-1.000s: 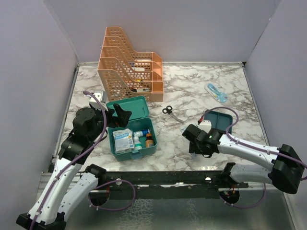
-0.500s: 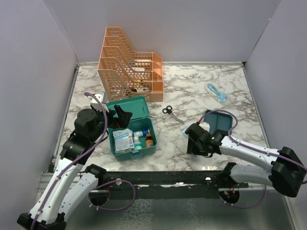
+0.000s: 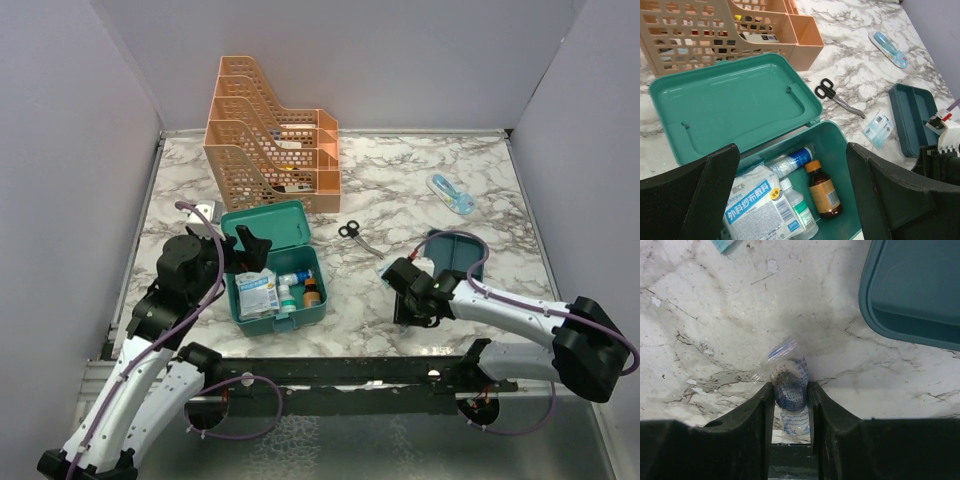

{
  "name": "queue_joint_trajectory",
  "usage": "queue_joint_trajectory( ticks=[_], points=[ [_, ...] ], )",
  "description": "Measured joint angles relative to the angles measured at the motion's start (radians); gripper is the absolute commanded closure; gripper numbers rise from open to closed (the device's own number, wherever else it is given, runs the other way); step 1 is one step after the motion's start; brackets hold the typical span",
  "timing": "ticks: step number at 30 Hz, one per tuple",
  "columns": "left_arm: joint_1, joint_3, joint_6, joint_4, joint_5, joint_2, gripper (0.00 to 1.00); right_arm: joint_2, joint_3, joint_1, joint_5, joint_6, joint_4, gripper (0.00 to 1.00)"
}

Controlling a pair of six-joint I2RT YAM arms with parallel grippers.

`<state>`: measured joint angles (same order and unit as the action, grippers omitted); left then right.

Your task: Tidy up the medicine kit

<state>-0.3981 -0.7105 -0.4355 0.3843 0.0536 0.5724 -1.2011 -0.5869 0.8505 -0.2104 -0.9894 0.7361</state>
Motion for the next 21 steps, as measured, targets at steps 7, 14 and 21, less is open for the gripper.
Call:
queue_joint_trajectory(
  ticks=[7, 14, 21],
  points=[
    [0.002, -0.004, 0.0, 0.052, -0.074, -0.054, 0.09, 0.029, -0.057, -0.009, -0.052, 0.014, 0.008, 0.7],
    [0.003, -0.031, -0.003, 0.084, -0.077, -0.054, 0.09, 0.023, -0.208, -0.203, -0.101, 0.166, -0.058, 0.7],
    [0.003, -0.047, -0.014, 0.105, -0.09, -0.048, 0.09, -0.014, -0.243, -0.544, -0.077, 0.308, -0.169, 0.7]
  ],
)
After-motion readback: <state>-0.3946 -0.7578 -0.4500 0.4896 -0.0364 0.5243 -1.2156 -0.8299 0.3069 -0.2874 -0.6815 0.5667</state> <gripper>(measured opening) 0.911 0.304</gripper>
